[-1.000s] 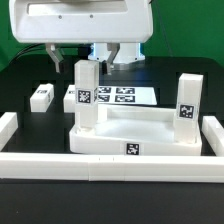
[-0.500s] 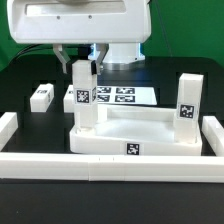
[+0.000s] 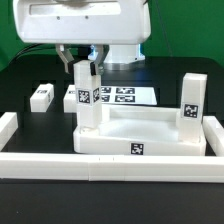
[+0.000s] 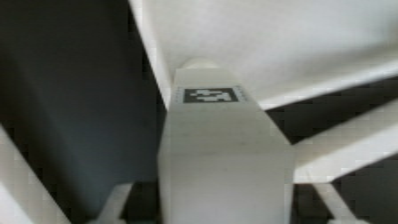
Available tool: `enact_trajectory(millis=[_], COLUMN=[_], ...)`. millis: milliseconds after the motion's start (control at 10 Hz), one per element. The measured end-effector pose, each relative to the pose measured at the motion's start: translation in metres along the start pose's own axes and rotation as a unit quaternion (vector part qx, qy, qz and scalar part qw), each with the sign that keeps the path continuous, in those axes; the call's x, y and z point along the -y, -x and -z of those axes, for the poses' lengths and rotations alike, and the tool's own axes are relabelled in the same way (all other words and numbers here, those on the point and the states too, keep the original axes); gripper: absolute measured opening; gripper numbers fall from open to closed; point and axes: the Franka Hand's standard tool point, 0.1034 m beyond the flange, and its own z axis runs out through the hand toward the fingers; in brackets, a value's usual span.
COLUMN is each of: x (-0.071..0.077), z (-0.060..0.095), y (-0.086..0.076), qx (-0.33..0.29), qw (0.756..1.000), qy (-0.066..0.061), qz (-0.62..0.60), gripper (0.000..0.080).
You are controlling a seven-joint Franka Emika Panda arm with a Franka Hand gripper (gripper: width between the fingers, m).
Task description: Assemble desk
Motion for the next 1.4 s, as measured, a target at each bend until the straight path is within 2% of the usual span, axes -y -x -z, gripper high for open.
enact_trajectory(millis=[400,600,800,1000,1100,1300,1400], x=[-0.003,-0.001,0.005,0.007,0.008,0.01,0.016], z=[-0.001,-0.001,-0.002,-0.002,-0.002,-0.003,0.0], y=[-0.001,0.002,0.005,0.005,0.006,0.007,0.005], qx=[-0.003,-0.003,0.0,0.005,0.005,0.007,0.007], qw=[0.981,0.949,0.929,0.897,0.89,0.902,0.907], qy=[-0.007,-0.014,-0.016,-0.019,-0.02,-0.019,-0.021], qz=[-0.193,-0.316,-0.369,-0.442,-0.456,-0.431,-0.421], gripper=[0.0287,0.0288,0.0288,0.0288,0.0288,0.0301,0.0508])
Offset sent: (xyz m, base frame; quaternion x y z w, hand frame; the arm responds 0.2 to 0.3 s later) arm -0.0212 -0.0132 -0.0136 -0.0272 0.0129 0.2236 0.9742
